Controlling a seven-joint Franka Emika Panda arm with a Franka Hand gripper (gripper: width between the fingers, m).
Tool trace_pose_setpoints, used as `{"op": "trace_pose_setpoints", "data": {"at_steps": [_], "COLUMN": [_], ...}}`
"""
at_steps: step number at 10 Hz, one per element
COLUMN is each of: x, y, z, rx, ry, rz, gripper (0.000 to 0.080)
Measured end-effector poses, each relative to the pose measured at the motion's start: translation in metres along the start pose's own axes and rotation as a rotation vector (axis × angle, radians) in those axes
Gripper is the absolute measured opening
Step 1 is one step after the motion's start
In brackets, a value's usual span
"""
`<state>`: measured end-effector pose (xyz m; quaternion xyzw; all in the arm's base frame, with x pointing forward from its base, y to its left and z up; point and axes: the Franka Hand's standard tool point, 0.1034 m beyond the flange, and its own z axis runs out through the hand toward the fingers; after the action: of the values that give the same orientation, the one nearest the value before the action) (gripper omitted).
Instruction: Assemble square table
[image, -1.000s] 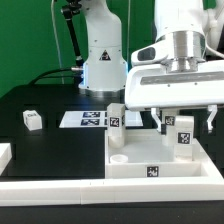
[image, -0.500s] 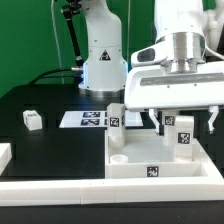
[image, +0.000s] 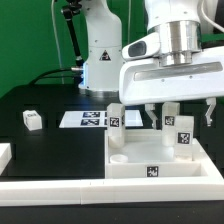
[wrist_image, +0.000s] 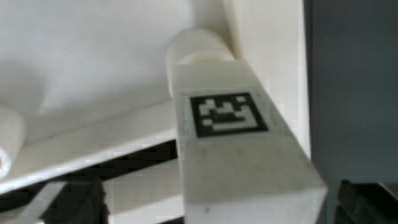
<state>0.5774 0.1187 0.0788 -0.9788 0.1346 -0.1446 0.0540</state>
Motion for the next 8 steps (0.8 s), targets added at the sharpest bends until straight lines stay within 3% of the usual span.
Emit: {"op": "trace_pose_setpoints", "data": {"at_steps": [2, 4, 7, 8], "x": [-0.0004, -0.0015, 0.0017, 0.0017], "y": [0.0021, 0.0061, 0.0073, 0.0074], "z": [-0.001, -0.0024, -0.0017, -0.0017], "rx": [0.001, 0.0, -0.004, -0.007], "ry": [-0.172, -0.253, -0.229, -0.229], "rz": [-0.002, 0.002, 0.015, 0.034], "gripper": [0.0649, 0.0649, 0.0649, 0.0614]}}
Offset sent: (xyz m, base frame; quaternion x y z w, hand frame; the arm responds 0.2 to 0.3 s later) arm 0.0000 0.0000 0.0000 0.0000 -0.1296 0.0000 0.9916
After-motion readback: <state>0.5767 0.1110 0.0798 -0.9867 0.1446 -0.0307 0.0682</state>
